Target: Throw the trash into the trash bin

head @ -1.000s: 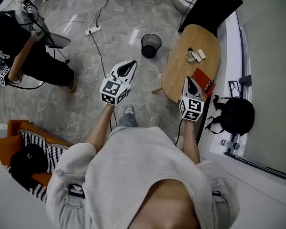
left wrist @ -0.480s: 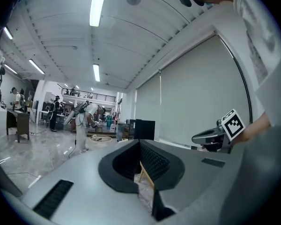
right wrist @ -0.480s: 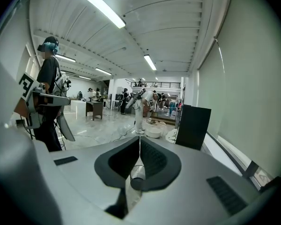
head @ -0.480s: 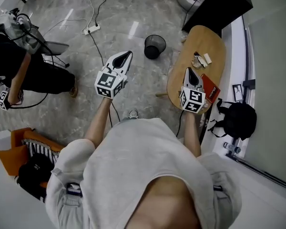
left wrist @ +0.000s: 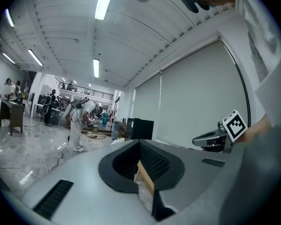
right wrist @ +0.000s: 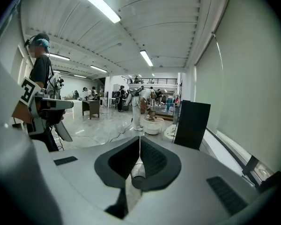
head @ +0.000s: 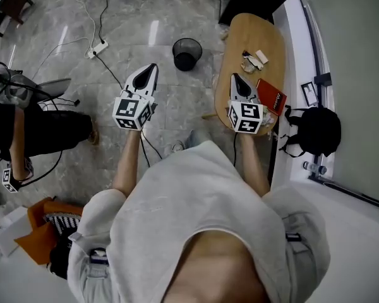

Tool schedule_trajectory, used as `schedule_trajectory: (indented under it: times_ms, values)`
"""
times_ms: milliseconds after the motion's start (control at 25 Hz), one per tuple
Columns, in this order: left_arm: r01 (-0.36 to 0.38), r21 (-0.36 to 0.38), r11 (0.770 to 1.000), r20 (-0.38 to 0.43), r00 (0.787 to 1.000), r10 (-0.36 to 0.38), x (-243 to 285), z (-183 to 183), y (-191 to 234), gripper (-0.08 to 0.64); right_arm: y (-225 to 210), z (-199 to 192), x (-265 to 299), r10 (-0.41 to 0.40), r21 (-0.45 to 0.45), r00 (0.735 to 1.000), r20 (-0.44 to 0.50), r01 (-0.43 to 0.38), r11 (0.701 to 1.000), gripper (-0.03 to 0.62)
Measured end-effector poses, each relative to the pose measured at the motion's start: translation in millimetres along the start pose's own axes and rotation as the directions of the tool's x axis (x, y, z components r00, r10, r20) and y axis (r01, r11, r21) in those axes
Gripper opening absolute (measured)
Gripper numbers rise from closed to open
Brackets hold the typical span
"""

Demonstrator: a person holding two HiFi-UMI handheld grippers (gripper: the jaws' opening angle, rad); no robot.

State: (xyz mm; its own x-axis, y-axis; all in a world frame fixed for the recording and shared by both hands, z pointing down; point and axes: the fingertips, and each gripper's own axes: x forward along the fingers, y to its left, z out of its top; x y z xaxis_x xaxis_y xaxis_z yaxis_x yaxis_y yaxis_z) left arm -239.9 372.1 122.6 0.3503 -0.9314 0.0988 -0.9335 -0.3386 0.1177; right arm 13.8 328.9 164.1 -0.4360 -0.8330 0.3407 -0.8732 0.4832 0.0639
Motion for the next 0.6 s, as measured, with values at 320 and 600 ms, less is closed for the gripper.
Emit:
schedule_trajectory:
  times_ms: [320,600]
  values:
    - [-0.003,0.009,1.0,-0.025,1.0,0.003,38,-19,7,0.018,-21,-19,43,0.016,0.037,1.0,-0.012,-0.016,0.999,0.031]
    - [-0.046,0.033,0.998,-0.041,0.998,0.047,100,-15,49,0.018,-32,-9,133,0.089,0.051,0.996,-0.009,-0.088,0.995,0.031]
